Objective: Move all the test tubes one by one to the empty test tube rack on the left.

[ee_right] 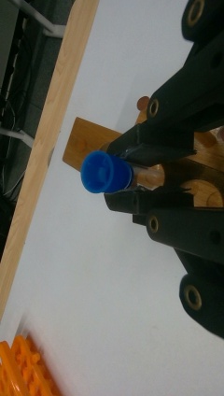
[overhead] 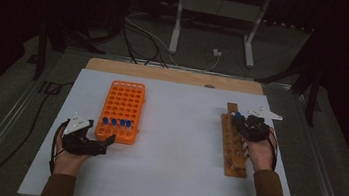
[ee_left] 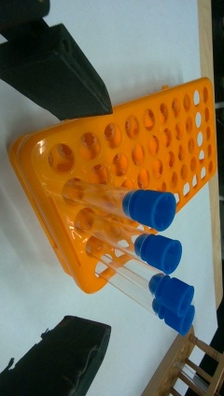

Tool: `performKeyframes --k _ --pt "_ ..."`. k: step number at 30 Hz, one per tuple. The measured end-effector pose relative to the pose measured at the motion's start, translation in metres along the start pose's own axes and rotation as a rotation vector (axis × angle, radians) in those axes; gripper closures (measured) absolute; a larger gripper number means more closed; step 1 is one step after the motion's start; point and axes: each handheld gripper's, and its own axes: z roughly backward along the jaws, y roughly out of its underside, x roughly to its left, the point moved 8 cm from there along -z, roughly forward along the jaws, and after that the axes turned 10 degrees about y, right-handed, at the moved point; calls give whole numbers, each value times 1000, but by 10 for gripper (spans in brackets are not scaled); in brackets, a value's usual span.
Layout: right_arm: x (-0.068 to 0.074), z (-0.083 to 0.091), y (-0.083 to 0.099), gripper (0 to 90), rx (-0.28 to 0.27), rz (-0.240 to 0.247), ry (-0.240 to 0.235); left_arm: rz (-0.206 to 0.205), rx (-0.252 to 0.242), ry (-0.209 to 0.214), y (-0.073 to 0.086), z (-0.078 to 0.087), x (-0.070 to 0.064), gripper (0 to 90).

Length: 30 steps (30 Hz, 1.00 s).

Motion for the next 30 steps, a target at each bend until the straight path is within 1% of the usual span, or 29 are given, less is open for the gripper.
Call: performKeyframes --k 9,13,17,23,30 --pt "0 -5 -2 762 -6 -6 11 -3 8 2 1 -1 0 5" --pt "0 -6 -2 765 -10 -18 12 -1 9 3 1 -1 -1 5" --pt "0 -5 -2 772 -7 -15 13 -2 7 4 1 -1 -1 5" --pt "0 0 -4 773 -15 -4 18 -2 6 5 1 -1 -1 5" --pt "-4 12 -12 773 -41 -19 9 -3 8 8 1 -2 -2 5"
